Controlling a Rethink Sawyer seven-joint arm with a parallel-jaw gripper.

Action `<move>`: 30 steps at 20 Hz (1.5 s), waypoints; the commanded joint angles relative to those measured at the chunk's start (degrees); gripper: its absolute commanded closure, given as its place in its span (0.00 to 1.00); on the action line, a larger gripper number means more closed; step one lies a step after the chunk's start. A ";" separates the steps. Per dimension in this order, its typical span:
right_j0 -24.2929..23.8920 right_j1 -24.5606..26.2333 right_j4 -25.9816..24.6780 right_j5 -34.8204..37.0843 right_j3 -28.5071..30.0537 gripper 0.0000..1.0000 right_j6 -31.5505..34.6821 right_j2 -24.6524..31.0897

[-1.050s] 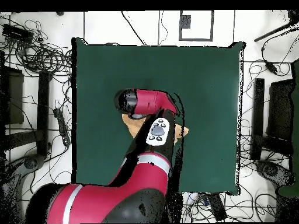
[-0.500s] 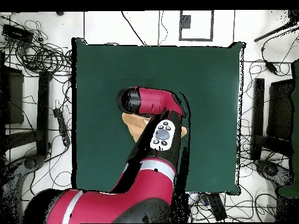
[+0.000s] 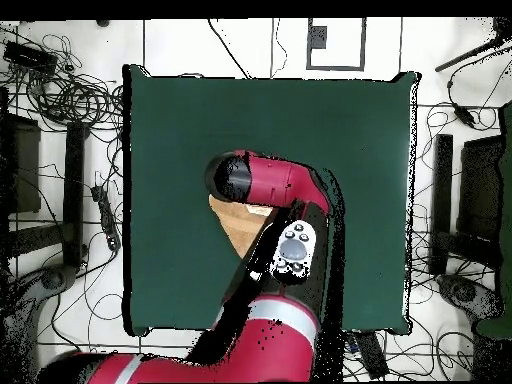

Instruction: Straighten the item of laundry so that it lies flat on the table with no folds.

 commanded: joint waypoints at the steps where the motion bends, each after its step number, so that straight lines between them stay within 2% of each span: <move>1: -0.17 -6.41 -1.49 -2.66 15.91 1.00 7.03 7.79; 7: 0.97 -10.59 -2.92 -5.47 22.65 1.00 7.07 7.49; 11: 1.16 -10.74 -4.35 -9.21 25.80 1.00 7.71 7.54; 18: 1.89 -10.75 -6.27 -13.34 28.74 1.00 8.88 6.77; 23: 2.43 -11.02 -5.81 -13.95 29.67 1.00 9.65 6.81; 30: 3.60 -9.76 -5.42 -18.76 31.24 1.00 12.10 6.22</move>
